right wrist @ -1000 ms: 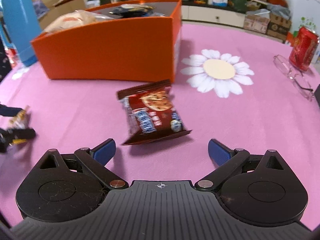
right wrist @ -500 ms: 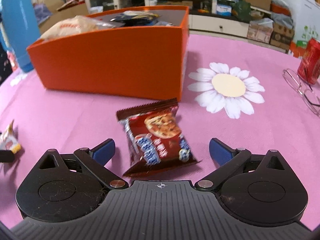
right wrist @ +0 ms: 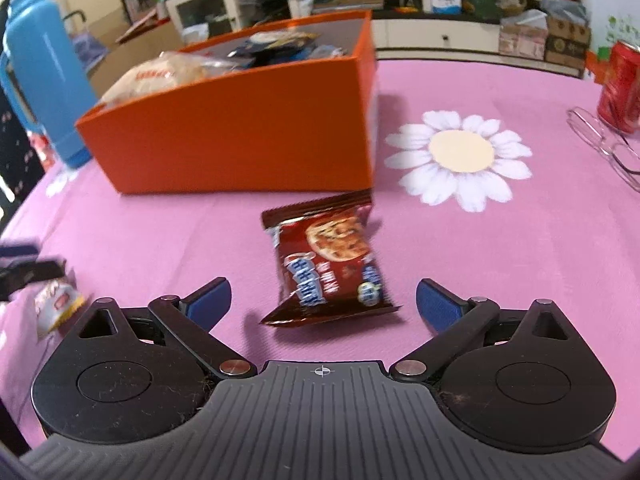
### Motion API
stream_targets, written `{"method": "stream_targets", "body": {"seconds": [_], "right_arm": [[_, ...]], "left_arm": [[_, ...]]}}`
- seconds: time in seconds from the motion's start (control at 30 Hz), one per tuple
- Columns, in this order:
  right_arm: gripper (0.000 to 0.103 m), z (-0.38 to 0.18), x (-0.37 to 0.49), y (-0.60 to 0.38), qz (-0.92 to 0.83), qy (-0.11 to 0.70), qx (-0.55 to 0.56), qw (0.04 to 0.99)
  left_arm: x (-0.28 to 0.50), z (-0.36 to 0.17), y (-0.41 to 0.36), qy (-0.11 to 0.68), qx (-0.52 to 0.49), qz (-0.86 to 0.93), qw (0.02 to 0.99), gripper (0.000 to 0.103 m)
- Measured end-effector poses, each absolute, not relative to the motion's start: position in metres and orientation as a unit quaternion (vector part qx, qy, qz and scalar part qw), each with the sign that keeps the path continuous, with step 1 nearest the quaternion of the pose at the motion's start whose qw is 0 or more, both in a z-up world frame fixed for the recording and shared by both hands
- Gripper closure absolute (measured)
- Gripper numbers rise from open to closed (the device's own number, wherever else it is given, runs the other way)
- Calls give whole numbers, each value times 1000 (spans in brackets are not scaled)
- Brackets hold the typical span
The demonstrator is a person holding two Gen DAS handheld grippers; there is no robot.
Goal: Organize snacks
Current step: 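Move the right tool to the chocolate-chip cookie packet while the left approaches the yellow snack bag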
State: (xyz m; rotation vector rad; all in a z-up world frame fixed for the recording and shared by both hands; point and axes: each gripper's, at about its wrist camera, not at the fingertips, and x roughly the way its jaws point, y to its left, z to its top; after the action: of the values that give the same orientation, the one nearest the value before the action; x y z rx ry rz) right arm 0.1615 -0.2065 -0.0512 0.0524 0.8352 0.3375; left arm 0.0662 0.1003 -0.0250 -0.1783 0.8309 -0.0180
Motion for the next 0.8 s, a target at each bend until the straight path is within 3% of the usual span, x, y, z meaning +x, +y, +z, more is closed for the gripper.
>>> {"method": "stream_targets", "body": {"seconds": [0.27, 0.57, 0.8], "right_arm": [[13, -32, 150, -229, 158, 375, 87, 909], [12, -32, 153, -243, 136, 378, 116, 908], [12, -39, 157, -233, 146, 387, 87, 906]], "left_arm": [[46, -48, 97, 428, -178, -40, 885, 10], [106, -50, 102, 406, -209, -52, 888, 10], [97, -50, 85, 429, -105, -6, 897, 10]]}}
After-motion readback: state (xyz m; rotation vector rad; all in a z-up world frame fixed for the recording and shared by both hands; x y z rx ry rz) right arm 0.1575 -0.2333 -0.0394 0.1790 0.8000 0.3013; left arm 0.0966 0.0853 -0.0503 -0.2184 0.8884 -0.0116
